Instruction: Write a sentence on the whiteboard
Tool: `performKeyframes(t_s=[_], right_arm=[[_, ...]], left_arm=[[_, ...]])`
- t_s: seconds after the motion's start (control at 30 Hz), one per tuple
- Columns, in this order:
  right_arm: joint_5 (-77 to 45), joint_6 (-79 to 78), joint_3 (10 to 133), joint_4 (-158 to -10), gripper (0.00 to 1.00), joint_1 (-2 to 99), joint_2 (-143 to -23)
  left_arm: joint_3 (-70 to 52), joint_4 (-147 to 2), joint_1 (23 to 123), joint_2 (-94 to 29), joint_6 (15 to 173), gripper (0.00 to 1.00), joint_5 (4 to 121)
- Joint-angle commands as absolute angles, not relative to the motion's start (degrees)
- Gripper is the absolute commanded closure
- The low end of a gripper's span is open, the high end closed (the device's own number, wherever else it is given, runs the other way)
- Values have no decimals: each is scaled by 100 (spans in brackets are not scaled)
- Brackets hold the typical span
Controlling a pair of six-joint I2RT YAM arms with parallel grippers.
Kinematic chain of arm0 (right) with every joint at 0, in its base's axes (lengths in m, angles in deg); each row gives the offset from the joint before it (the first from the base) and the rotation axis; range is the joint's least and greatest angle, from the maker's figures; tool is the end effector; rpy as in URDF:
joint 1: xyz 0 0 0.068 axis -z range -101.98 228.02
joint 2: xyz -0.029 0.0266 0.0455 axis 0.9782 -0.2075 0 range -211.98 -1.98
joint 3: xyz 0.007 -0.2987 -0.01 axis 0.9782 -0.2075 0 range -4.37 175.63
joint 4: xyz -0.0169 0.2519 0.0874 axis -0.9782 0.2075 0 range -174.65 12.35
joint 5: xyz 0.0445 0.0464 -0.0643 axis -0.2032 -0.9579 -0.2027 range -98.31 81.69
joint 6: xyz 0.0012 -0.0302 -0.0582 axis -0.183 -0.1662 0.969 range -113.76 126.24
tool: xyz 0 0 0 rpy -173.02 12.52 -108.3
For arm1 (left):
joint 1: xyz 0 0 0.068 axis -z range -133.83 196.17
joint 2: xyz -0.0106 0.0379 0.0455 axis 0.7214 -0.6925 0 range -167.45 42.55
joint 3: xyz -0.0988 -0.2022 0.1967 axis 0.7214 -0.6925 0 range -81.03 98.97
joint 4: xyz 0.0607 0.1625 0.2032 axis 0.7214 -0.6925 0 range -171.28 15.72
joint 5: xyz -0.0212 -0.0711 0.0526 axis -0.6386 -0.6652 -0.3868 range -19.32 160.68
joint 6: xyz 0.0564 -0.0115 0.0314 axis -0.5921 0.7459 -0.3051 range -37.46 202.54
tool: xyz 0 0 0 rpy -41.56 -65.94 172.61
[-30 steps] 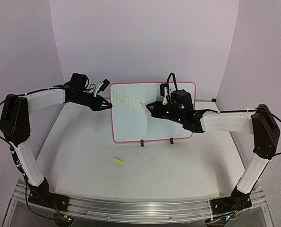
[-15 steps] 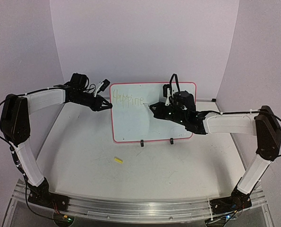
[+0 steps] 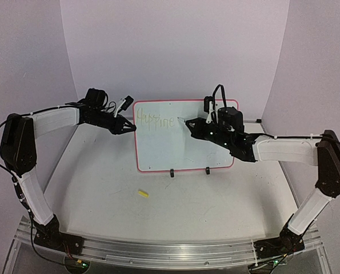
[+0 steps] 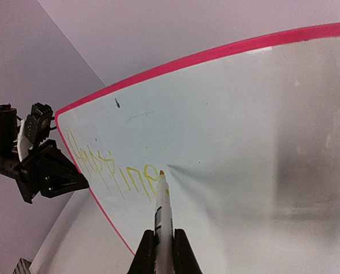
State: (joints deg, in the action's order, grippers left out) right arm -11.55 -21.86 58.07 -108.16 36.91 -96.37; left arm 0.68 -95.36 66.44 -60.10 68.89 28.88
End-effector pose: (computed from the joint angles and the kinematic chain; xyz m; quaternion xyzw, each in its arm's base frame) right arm 0.3080 0.2726 0.3031 -0.1042 0.7500 0.3884 0.5252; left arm 0.3851 -0.1789 0.2883 0.3877 0.7741 -0.3474 0.3604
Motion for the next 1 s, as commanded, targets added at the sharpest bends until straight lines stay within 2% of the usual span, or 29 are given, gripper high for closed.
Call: performKeyframes(t_s=[0.0,0.53,0.97], right_arm=[[-1107,-2147,6022,-11021,100,3776,-9669],[-1363,-2251,6207,-10905,100,3861,-10073],[-1154,-2338,5832,-10891,100,3861,-9796]], left_arm=[[106,-9565,6763,-5854,6691,100,3036],[128,-9571,6761,-5895,6687,100,3038],[132,-9576,6778,-5885,6684,100,3025]])
